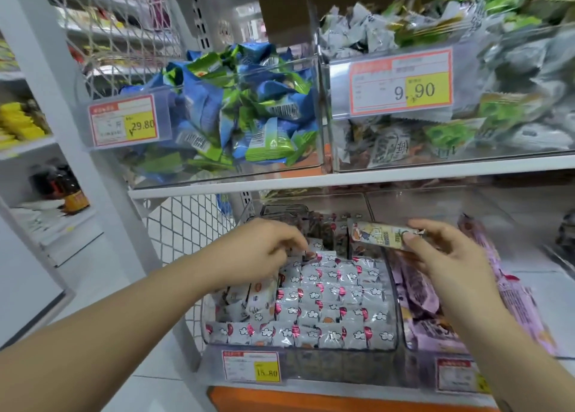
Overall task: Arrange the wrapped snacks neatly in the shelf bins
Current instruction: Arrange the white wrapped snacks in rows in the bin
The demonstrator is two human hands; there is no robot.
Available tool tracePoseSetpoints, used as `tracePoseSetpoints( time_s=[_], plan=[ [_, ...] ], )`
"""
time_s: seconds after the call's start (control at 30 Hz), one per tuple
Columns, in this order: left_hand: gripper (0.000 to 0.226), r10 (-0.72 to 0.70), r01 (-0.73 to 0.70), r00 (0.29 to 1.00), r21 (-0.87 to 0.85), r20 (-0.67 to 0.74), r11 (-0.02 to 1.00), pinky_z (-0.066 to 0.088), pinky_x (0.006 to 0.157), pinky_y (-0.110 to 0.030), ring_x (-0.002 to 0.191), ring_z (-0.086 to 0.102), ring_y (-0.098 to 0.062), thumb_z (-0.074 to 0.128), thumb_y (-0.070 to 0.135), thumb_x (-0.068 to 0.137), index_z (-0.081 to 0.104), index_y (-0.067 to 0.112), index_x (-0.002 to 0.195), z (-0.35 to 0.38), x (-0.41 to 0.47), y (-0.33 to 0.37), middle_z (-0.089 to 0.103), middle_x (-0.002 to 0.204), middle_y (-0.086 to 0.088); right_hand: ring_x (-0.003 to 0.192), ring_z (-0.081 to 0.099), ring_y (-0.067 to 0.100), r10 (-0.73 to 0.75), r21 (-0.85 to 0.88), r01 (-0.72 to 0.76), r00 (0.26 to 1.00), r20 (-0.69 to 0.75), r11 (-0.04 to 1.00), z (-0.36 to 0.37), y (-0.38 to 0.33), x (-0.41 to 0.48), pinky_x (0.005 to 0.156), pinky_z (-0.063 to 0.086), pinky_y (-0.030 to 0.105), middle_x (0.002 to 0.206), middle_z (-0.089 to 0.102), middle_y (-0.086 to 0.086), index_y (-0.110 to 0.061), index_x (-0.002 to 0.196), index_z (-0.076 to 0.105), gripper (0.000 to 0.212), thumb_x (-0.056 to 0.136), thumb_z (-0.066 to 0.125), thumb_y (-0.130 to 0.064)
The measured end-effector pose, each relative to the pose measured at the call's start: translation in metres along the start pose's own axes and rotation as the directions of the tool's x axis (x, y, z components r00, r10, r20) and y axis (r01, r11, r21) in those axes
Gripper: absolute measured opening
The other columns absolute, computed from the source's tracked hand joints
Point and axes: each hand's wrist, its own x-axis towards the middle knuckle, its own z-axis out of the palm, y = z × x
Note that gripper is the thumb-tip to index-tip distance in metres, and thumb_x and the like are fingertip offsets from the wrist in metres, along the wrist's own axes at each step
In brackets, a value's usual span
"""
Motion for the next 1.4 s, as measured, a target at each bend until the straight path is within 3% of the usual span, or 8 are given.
tracePoseSetpoints(
  time_s=[0.07, 0.13, 0.4, 0.5, 0.67, 0.97, 1.2, 1.4],
  plan=[
    [0.037, -0.025, 0.025, 0.999, -0.004, 0.023, 1.000, 0.041, 0.062, -0.001, 0.070, 0.053, 0.018, 0.042, 0.012, 0.093, 0.057, 0.032, 0.120, 0.003, 0.024, 0.008, 0.060, 0.116, 0.016, 0.073, 0.059, 0.030, 0.000, 0.007, 0.000, 1.000, -0.003, 1.000, -0.001, 0.000, 0.001, 0.083, 0.050, 0.053, 0.087, 0.067, 0.000, -0.031, 0.093, 0.065, 0.016, 0.087, 0.063, -0.017],
    [0.034, -0.071, 0.068, 0.996, 0.040, 0.060, 0.997, 0.033, 0.048, -0.001, 0.058, 0.047, 0.012, 0.039, 0.017, 0.096, 0.052, 0.029, 0.126, 0.011, 0.054, 0.013, 0.058, 0.112, 0.012, 0.082, 0.064, 0.033, 0.000, 0.017, 0.000, 1.000, -0.014, 1.000, -0.002, 0.002, 0.004, 0.083, 0.051, 0.048, 0.090, 0.068, -0.001, -0.031, 0.092, 0.066, 0.014, 0.086, 0.064, -0.018],
    [0.028, -0.228, 0.197, 0.954, 0.164, 0.196, 0.967, 0.047, 0.079, -0.028, 0.099, 0.058, -0.019, 0.044, 0.013, 0.094, 0.059, 0.012, 0.118, 0.044, 0.135, -0.001, 0.059, 0.119, -0.005, 0.071, 0.063, 0.020, 0.007, 0.072, -0.007, 1.000, -0.002, 0.997, -0.010, 0.006, 0.017, 0.068, 0.050, 0.028, 0.079, 0.069, -0.005, -0.029, 0.085, 0.066, 0.013, 0.084, 0.066, -0.016],
    [0.028, -0.255, 0.200, 0.918, 0.200, 0.305, 0.959, 0.047, 0.066, -0.027, 0.078, 0.057, -0.015, 0.041, 0.013, 0.092, 0.060, 0.004, 0.110, 0.044, 0.144, -0.008, 0.063, 0.100, -0.009, 0.078, 0.061, 0.042, 0.007, 0.057, -0.007, 1.000, 0.002, 0.998, -0.010, 0.002, 0.017, 0.075, 0.053, 0.050, 0.074, 0.070, 0.004, -0.029, 0.088, 0.065, 0.014, 0.085, 0.065, -0.016],
    [0.046, -0.343, 0.208, 0.843, 0.338, 0.414, 0.918, 0.040, 0.103, -0.041, 0.128, 0.043, -0.027, 0.041, 0.024, 0.092, 0.043, 0.017, 0.138, 0.045, 0.151, -0.011, 0.043, 0.143, -0.007, 0.065, 0.053, 0.032, 0.027, 0.056, -0.027, 1.000, 0.009, 0.998, -0.010, -0.002, 0.011, 0.078, 0.046, 0.066, 0.075, 0.067, 0.014, -0.030, 0.093, 0.065, 0.017, 0.085, 0.064, -0.015],
    [0.046, -0.355, 0.265, 0.822, 0.253, 0.445, 0.931, 0.035, 0.105, -0.038, 0.137, 0.031, -0.028, 0.035, 0.023, 0.099, 0.032, 0.014, 0.145, 0.057, 0.151, -0.008, 0.027, 0.152, -0.008, 0.071, 0.052, 0.026, 0.062, 0.107, -0.063, 0.998, 0.013, 0.992, -0.008, -0.003, 0.007, 0.079, 0.042, 0.071, 0.063, 0.069, 0.001, -0.029, 0.092, 0.067, 0.018, 0.084, 0.065, -0.013],
    [0.055, -0.280, 0.265, 0.877, 0.092, 0.390, 0.960, 0.042, 0.096, -0.033, 0.123, 0.044, -0.028, 0.054, 0.016, 0.090, 0.035, 0.021, 0.141, 0.062, 0.145, -0.021, 0.042, 0.140, -0.007, 0.072, 0.053, 0.027, 0.080, 0.117, -0.082, 0.997, 0.019, 0.990, -0.007, -0.005, 0.008, 0.079, 0.042, 0.071, 0.082, 0.067, 0.023, -0.031, 0.091, 0.068, 0.019, 0.084, 0.065, -0.013],
    [0.038, -0.194, 0.229, 0.914, -0.057, 0.355, 0.972, 0.042, 0.070, -0.019, 0.085, 0.051, -0.013, 0.054, 0.017, 0.091, 0.052, 0.021, 0.129, 0.060, 0.138, -0.025, 0.059, 0.109, 0.001, 0.072, 0.053, 0.028, 0.085, 0.113, -0.087, 0.996, 0.021, 0.990, -0.008, -0.005, 0.009, 0.080, 0.044, 0.069, 0.069, 0.068, 0.011, -0.029, 0.091, 0.067, 0.019, 0.084, 0.065, -0.011]
  ],
)
